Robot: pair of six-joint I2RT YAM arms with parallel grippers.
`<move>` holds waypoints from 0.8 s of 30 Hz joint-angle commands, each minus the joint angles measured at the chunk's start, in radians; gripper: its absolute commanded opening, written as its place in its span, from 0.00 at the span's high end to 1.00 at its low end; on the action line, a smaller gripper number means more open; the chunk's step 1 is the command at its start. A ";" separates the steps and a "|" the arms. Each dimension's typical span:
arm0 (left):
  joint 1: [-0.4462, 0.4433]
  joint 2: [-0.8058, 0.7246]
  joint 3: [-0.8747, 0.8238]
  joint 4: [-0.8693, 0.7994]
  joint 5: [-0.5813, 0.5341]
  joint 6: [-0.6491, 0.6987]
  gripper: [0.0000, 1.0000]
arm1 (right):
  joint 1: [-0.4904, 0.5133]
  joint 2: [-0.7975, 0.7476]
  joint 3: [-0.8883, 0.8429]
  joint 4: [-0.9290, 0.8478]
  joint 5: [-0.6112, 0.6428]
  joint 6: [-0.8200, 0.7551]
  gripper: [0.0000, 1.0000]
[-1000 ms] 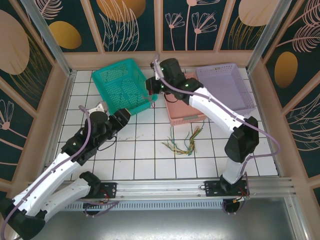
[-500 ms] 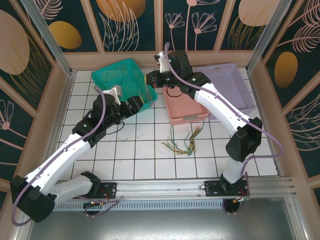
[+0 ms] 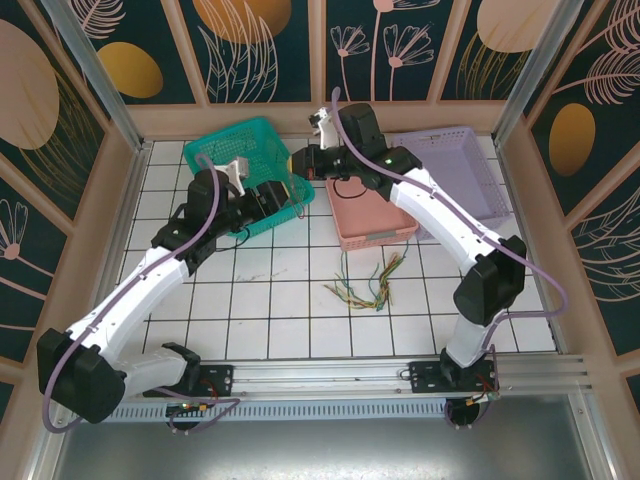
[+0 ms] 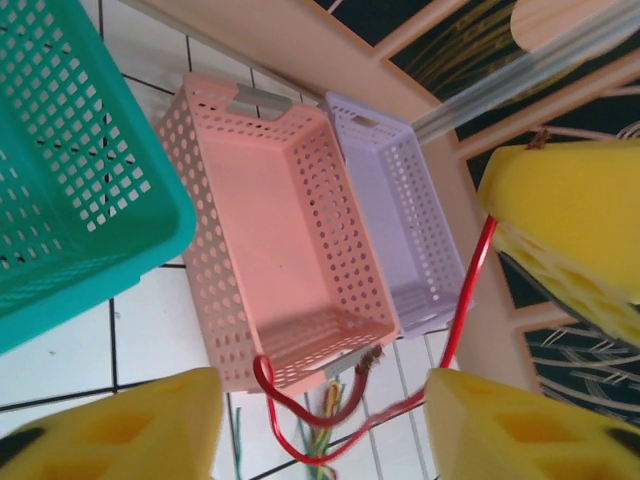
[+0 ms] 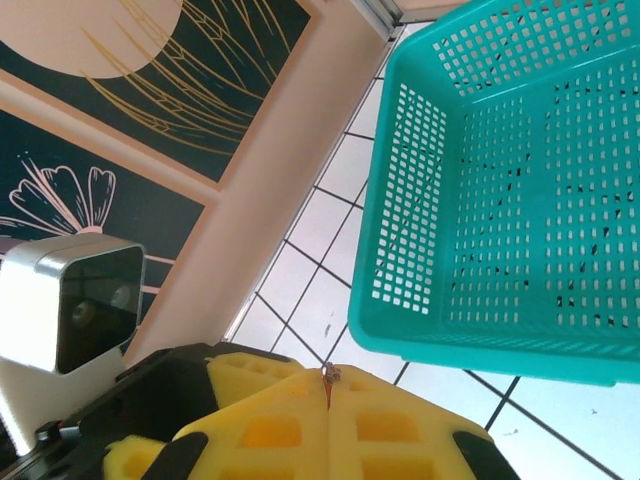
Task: Untangle the cables
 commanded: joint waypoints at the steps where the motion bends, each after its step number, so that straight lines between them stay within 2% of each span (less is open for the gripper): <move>1: 0.003 0.023 0.028 0.016 0.007 0.011 0.57 | -0.004 -0.062 -0.018 0.043 -0.027 0.028 1.00; 6: 0.004 0.050 0.030 0.066 0.006 -0.029 0.66 | -0.006 -0.078 -0.040 0.057 -0.036 0.039 1.00; 10: 0.003 0.045 0.024 0.067 -0.061 -0.076 1.00 | -0.010 -0.100 -0.061 0.064 -0.011 0.036 1.00; 12: 0.009 0.033 0.030 0.018 -0.121 -0.115 1.00 | -0.024 -0.143 -0.116 0.107 0.018 0.053 1.00; 16: 0.035 -0.013 0.019 -0.106 -0.223 -0.299 1.00 | -0.096 -0.331 -0.372 0.385 0.099 0.185 1.00; 20: 0.041 -0.096 -0.103 -0.053 -0.249 -0.567 1.00 | -0.184 -0.530 -0.651 0.821 0.197 0.316 1.00; 24: 0.040 -0.163 -0.222 0.053 -0.265 -0.845 1.00 | -0.204 -0.568 -0.732 0.978 0.214 0.381 1.00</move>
